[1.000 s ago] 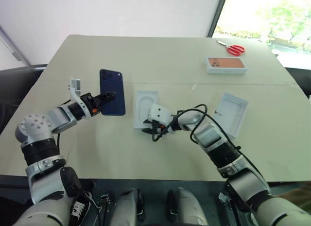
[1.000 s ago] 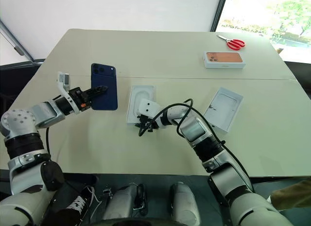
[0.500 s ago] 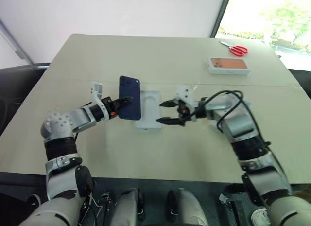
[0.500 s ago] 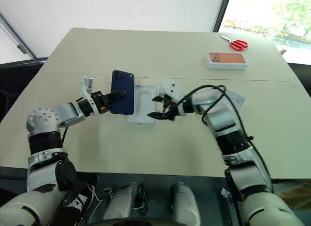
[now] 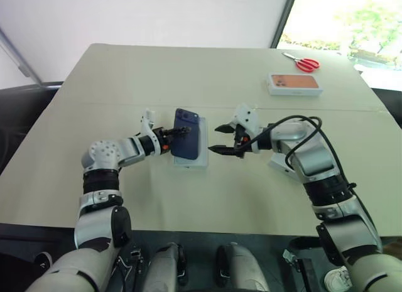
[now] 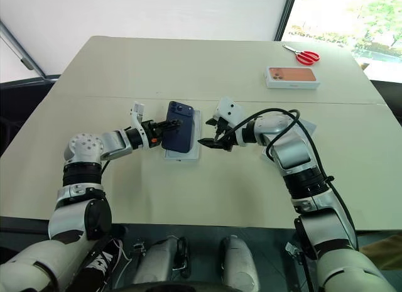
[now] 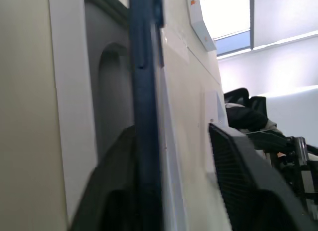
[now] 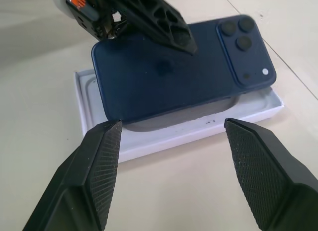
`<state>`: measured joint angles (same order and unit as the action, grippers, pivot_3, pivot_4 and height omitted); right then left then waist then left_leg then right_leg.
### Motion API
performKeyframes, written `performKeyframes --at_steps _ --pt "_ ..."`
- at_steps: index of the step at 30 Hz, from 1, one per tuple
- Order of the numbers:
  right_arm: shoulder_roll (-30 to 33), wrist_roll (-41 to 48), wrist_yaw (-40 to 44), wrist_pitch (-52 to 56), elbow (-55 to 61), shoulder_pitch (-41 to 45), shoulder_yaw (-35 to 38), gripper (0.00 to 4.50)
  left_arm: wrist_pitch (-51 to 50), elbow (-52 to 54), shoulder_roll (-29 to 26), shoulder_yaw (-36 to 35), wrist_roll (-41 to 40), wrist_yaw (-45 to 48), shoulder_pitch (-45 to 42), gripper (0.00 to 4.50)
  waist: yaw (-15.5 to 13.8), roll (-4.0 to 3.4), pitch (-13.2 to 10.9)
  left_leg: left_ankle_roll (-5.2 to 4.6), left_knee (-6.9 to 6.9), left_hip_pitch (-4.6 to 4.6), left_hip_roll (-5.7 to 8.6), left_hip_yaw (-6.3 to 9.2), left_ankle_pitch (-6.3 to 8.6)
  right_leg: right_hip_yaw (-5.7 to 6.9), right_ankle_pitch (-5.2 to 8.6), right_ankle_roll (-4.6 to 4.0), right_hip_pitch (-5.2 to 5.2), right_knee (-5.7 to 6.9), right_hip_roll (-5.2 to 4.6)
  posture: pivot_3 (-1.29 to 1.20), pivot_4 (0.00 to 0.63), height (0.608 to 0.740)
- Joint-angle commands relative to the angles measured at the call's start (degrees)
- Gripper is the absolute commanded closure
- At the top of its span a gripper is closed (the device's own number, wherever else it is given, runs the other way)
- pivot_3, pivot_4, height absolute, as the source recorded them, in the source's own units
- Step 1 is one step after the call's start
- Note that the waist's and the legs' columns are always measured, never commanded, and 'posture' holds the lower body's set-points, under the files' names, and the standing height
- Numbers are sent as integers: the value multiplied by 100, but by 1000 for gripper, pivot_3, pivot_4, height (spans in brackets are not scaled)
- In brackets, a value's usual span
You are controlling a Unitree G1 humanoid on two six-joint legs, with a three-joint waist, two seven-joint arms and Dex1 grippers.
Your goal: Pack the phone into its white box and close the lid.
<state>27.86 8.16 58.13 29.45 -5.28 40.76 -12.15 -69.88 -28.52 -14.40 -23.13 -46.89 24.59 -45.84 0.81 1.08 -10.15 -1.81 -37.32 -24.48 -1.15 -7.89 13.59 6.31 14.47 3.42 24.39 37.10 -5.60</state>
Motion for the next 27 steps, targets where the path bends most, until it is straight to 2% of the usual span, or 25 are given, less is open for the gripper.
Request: performKeyframes --at_steps 1,2,10,20,27 --pt "-68 97 -103 -119 40 60 127 1048 -131 312 -83 55 -53 14 -116 196 2 0 0 0 -1 0 0 0 0 0 0 0 -1 1 0 0 150 738" --pt "-89 76 -139 -152 2 80 116 1048 -164 363 -86 43 -59 -5 -123 56 2 0 0 0 -2 1 -1 0 0 0 0 0 -2 2 0 0 150 738" --pt "-220 -19 -230 -414 -274 175 24 1048 -598 1156 -299 237 -103 -6 96 56 14 0 0 -1 -1 0 -1 0 0 0 0 0 -1 0 2 0 150 738" --pt "-344 -82 -275 -609 -485 235 -57 1048 -911 1248 -524 -2 -6 -316 -79 56 10 0 0 -1 -2 0 -1 0 -1 0 0 0 -2 2 2 0 150 738" --pt "-380 -134 -279 -654 -519 209 -85 1048 -950 1578 -800 213 48 -239 -9 56 9 0 0 0 -2 0 -1 0 -1 0 0 0 -2 2 2 0 150 738"
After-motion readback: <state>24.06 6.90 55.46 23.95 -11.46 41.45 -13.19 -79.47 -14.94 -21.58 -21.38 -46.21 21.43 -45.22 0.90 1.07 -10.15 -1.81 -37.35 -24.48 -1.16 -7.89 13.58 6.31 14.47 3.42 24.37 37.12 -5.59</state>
